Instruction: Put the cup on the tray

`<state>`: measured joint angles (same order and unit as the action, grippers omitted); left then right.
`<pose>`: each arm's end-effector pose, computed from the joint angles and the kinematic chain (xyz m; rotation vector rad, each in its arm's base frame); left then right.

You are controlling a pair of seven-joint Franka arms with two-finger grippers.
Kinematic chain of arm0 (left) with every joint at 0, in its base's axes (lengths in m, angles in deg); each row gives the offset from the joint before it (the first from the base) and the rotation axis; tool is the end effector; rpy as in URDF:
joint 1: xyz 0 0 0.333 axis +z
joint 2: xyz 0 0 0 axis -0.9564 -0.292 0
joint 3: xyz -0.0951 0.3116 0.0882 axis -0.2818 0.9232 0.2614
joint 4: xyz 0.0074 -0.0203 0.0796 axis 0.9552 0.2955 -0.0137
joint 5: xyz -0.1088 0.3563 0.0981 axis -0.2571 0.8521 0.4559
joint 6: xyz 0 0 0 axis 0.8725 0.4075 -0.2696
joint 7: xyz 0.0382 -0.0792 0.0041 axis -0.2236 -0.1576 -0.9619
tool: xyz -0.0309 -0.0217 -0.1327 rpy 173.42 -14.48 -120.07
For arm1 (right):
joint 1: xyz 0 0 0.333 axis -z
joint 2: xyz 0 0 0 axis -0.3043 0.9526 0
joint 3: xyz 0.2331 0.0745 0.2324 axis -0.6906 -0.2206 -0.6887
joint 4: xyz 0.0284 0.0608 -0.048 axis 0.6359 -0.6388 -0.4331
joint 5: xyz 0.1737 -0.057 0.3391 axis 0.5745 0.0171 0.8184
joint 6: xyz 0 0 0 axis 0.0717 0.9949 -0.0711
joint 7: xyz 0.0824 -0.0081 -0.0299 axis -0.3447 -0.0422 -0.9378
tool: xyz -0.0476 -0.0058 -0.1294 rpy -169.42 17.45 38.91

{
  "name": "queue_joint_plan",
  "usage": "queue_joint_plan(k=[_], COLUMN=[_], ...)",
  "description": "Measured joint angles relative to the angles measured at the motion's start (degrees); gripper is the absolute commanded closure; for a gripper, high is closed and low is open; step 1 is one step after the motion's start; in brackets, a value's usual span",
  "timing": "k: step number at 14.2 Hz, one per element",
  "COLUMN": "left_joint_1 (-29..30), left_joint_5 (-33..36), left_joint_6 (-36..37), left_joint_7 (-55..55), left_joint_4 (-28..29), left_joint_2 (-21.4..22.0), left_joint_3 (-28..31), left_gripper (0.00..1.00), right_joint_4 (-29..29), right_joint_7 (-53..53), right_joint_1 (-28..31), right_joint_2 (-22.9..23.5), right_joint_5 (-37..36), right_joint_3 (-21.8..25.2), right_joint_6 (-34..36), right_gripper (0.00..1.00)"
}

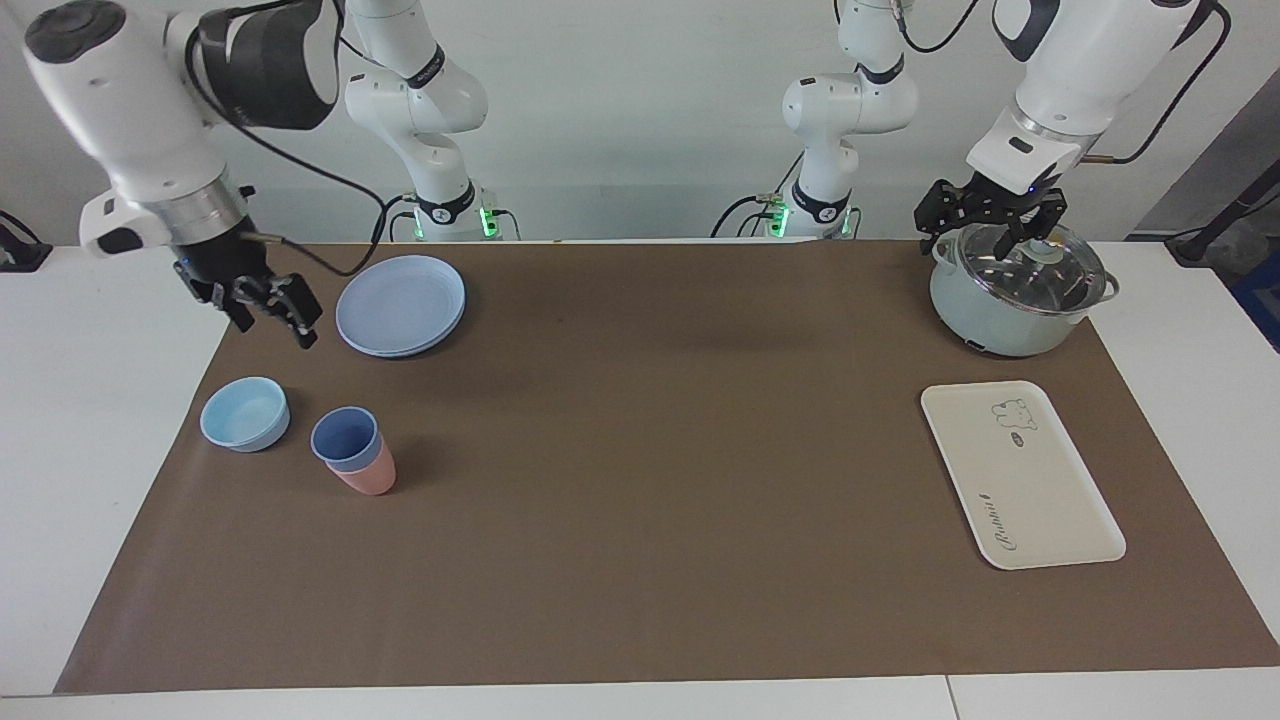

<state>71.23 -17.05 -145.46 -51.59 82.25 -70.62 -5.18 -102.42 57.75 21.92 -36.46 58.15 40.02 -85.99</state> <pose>0.5099 -0.0573 0.6150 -3.1249 0.2976 0.0967 0.6163 -0.0743 0.5552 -3.0434 0.6314 -0.1029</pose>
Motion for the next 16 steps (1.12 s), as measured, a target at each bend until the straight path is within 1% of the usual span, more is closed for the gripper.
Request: queue_joint_plan(k=[2,3,5,7,10,12,16], left_joint_1=[0.0,0.0,0.0,0.0,0.0,0.0,0.0], left_joint_5=[0.0,0.0,0.0,0.0,0.0,0.0,0.0], left_joint_6=[0.0,0.0,0.0,0.0,0.0,0.0,0.0], left_joint_7=[0.0,0.0,0.0,0.0,0.0,0.0,0.0], left_joint_4=[0.0,0.0,0.0,0.0,0.0,0.0,0.0], left_joint_2=[0.0,0.0,0.0,0.0,0.0,0.0,0.0], left_joint_3=[0.0,0.0,0.0,0.0,0.0,-0.1,-0.1], left_gripper=[0.0,0.0,0.0,0.0,0.0,0.0,0.0], right_joint_4=[4.5,5.8,7.1,7.5,7.6,7.8,8.8], right_joint_7=[2.7,4.4,9.3,15.7,23.8,24.7,26.2], right_joint_1=[3.6,5.1,6.3,6.3,7.0,8.3,9.7], right_joint_2=[6.7,9.2,12.7,15.2,18.2,20.6,24.7], right_joint_5=[2.6,4.9,7.7,9.5,15.9,20.2,24.4], right_joint_3=[0.1,0.1,0.1,0.0,0.0,0.0,0.0], right_joint_6=[-1.5,-2.6,-5.1,-7.0,-7.5,-7.4,-6.7], right_gripper=[0.08,0.08,0.08,0.08,0.08,0.08,0.07])
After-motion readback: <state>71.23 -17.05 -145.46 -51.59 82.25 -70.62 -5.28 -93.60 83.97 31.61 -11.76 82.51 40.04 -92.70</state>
